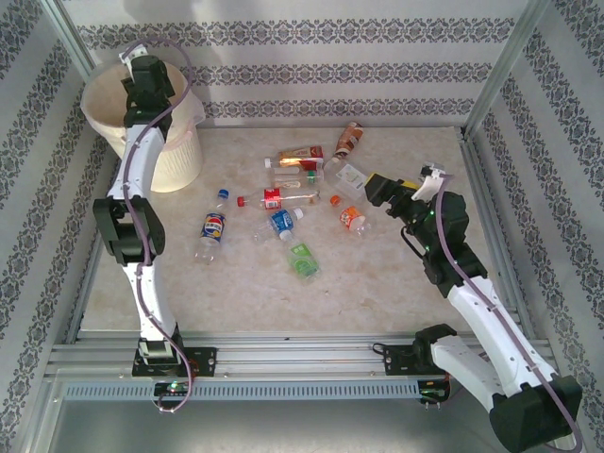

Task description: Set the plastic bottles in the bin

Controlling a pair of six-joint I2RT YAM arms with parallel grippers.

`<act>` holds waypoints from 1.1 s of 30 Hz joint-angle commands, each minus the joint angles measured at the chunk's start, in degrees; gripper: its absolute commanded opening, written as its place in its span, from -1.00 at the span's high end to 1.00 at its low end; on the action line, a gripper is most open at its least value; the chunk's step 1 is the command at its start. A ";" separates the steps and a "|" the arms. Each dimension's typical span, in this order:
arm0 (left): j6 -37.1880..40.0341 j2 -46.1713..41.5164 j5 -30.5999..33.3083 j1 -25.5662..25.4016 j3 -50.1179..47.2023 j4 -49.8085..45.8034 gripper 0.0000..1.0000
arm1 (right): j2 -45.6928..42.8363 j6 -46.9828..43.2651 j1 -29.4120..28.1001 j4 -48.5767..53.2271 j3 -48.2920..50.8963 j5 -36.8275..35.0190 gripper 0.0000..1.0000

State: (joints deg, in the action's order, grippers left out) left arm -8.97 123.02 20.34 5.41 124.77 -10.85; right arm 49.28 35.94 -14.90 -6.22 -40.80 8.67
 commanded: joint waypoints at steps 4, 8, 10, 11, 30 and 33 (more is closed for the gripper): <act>-1.37 4.15 0.08 0.57 9.04 -13.22 -0.20 | 2.40 -4.56 -0.40 3.07 -3.80 1.01 -0.96; -3.62 4.27 0.50 0.57 11.22 -17.50 -0.47 | 3.72 -3.55 -0.14 2.25 -3.94 0.07 -0.96; -4.10 4.08 -0.12 0.57 12.18 -19.21 -0.55 | 4.45 -2.64 -0.01 2.69 -4.03 -1.02 -0.96; -4.42 3.99 -0.30 0.57 12.84 -20.05 -0.60 | 4.81 -2.10 0.21 2.94 -4.12 -1.28 -0.96; -13.80 -8.87 -28.43 0.41 7.47 -20.70 -0.99 | 29.33 -19.47 6.54 8.43 -15.39 8.80 -0.96; -17.06 -11.42 -34.79 0.33 4.60 -19.40 -0.99 | 34.84 -23.29 7.19 10.12 -18.86 5.15 -0.96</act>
State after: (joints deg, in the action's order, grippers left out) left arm -21.10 114.50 -5.04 5.41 131.44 -33.26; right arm 80.66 19.88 -8.56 1.43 -56.36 14.24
